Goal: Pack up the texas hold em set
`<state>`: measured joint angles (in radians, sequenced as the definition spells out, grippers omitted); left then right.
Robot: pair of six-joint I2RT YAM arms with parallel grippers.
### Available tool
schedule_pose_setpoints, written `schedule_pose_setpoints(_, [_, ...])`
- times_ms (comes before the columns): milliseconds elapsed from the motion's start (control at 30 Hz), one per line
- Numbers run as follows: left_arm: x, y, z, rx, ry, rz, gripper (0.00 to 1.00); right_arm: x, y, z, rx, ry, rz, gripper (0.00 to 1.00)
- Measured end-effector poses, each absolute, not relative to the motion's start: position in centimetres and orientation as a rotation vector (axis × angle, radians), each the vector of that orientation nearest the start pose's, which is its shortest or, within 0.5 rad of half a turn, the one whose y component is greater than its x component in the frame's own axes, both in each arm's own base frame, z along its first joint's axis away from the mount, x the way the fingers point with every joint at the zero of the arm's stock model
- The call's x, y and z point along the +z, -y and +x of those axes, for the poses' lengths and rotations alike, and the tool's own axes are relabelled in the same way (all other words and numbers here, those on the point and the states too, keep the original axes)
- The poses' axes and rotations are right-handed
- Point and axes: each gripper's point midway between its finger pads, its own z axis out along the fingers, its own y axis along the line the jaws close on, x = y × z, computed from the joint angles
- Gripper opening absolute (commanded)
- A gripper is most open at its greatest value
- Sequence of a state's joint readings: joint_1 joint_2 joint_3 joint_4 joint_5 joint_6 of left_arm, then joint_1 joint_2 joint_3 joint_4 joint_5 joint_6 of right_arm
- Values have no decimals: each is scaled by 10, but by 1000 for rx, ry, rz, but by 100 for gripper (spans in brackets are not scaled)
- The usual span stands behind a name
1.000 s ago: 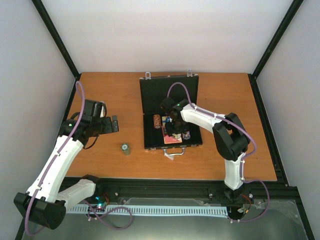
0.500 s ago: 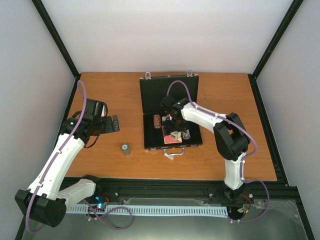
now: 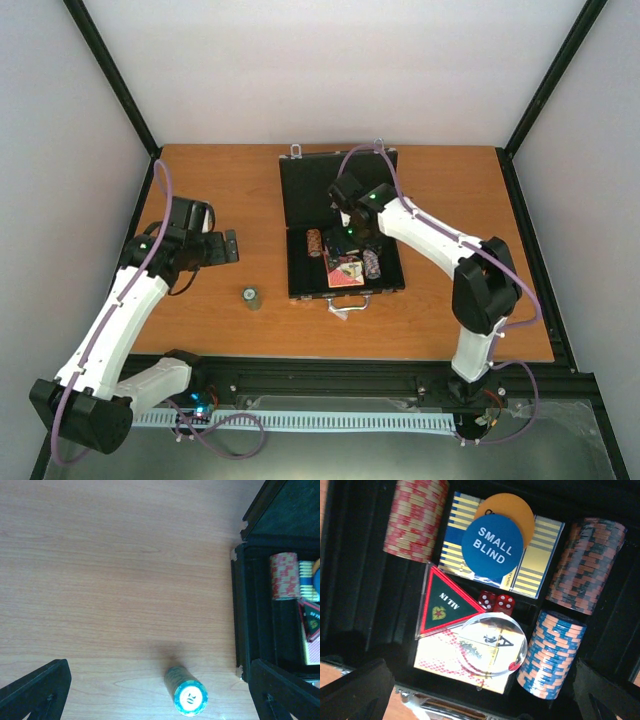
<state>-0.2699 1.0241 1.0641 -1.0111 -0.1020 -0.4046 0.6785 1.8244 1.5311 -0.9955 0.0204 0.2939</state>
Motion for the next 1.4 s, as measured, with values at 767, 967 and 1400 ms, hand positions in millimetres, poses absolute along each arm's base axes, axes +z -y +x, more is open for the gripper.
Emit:
schedule_pose_setpoints(767, [318, 64, 256, -329, -2270, -201, 100, 151, -431, 200, 496, -2661, -1100, 96])
schedule_pose_setpoints(967, [355, 58, 236, -375, -2140, -214, 100, 108, -458, 181, 463, -2722, -1212, 96])
schedule_pose_setpoints(1400, [382, 46, 223, -356, -2048, -242, 100, 88, -489, 194, 456, -2710, -1250, 86])
